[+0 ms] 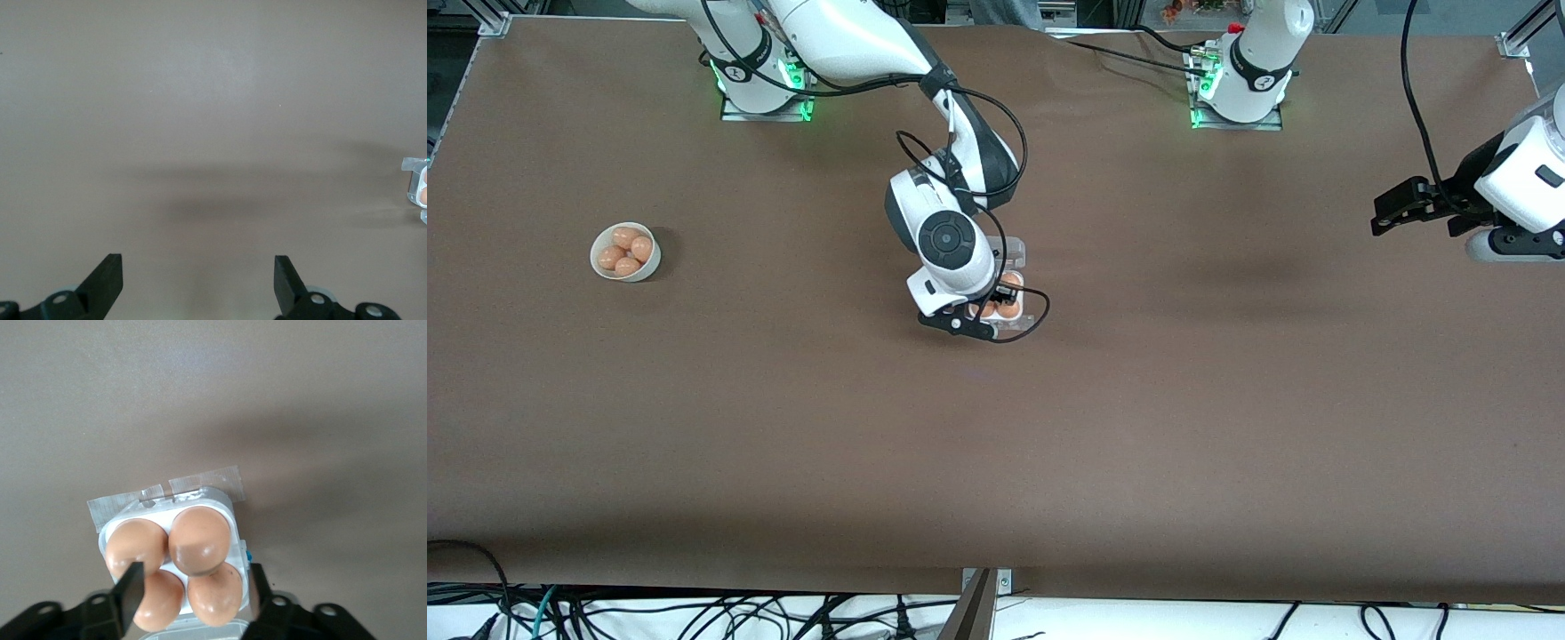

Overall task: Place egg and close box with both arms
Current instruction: 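Lower the egg into the empty carton slot and open the right gripper, then withdraw the right gripper toward the bowl while the left gripper approaches the carton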

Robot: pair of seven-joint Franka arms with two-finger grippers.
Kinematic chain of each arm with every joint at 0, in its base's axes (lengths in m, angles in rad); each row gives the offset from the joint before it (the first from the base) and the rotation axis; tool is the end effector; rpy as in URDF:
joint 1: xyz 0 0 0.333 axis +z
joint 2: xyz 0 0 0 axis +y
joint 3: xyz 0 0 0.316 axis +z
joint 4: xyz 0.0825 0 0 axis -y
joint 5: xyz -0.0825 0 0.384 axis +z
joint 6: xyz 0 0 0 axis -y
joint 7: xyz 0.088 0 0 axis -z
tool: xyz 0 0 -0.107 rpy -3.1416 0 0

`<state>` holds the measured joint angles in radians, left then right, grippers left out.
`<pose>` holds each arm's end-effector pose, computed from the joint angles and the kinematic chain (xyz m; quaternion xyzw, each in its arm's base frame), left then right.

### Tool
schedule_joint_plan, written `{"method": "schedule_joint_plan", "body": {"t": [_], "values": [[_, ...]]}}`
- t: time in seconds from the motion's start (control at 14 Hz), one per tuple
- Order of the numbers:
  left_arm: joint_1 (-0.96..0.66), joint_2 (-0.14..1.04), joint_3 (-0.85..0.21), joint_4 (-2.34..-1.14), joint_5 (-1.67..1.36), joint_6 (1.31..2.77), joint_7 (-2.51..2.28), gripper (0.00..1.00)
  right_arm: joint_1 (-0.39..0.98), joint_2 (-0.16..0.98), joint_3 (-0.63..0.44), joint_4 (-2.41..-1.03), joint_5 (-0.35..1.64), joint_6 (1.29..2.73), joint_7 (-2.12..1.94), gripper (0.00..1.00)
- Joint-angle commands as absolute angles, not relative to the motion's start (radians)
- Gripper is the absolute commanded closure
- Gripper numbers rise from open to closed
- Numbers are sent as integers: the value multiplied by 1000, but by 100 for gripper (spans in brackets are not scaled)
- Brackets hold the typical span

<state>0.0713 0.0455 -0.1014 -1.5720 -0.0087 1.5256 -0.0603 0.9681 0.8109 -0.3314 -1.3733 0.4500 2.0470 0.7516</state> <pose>0.5617 -0.0166 0.5949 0.9988 0.0150 -0.0461 0.0046 0.5368 0.4885 0.2409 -0.9883 0.1265 0.0801 0.0288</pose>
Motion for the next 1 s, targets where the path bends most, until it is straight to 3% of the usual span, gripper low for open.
{"method": "schedule_joint_plan", "body": {"t": [0.0, 0.5, 0.71, 0.79, 0.93], "values": [[71, 49, -100, -1554, -28, 1506, -54, 0, 960, 813, -328, -1344, 460, 2023, 753, 0], [58, 55, -136, -1552, -29, 1506, -66, 0, 951, 761, -457, -1345, 457, 2022, 666, 0], [57, 67, -201, -1554, -29, 1506, -200, 0, 953, 741, -560, -1350, 459, 1926, 625, 0], [57, 78, -231, -1552, -34, 1506, -247, 4, 951, 738, -598, -1350, 460, 1874, 565, 0], [57, 103, -276, -1554, -105, 1506, -323, 22, 948, 733, -681, -1350, 462, 1781, 442, 0]]}}
